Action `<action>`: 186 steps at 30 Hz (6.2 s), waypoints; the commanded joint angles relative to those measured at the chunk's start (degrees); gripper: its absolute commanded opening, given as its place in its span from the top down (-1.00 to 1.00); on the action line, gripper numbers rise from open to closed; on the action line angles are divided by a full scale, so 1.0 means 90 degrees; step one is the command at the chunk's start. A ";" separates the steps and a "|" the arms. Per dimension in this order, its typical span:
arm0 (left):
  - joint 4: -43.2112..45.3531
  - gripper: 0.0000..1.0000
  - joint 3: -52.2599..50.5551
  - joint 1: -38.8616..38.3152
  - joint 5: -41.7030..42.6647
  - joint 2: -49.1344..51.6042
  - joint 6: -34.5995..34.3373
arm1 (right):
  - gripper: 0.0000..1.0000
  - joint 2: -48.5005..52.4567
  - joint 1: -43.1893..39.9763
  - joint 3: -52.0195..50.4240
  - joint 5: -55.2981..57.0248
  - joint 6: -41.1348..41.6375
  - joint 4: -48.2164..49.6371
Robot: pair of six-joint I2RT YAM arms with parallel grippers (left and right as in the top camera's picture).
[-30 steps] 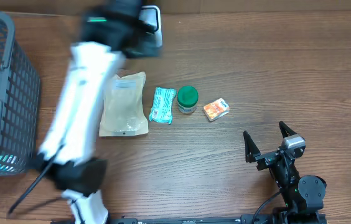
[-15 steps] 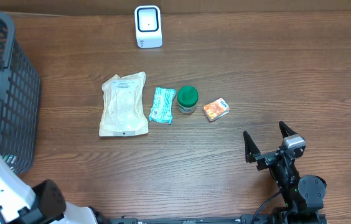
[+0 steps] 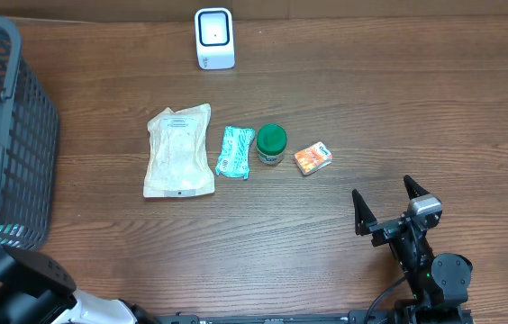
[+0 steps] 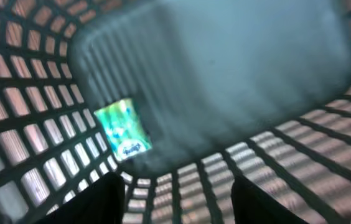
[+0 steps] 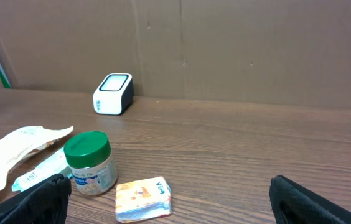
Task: Scan the item barcode
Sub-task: 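Return the left gripper into the basket and grasp the small teal box, then carry the small teal box out and set it left of the tan bag, then swing the right gripper left toward the orange tissue pack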
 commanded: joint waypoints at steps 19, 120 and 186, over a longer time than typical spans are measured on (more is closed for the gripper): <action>0.2251 -0.46 -0.2701 0.0449 -0.1758 0.0758 -0.0092 | -1.00 -0.0051 0.0029 -0.0039 0.0000 0.0039 0.0039; 0.0005 -0.94 0.1545 -0.4622 0.0180 0.0301 0.1418 | -1.00 -0.0051 0.0029 -0.0039 0.0000 0.0039 0.0039; -0.1591 -0.99 0.2849 -0.2176 0.1549 -0.0690 0.1817 | -1.00 0.0646 0.0029 0.1404 -0.1307 0.1348 -0.0588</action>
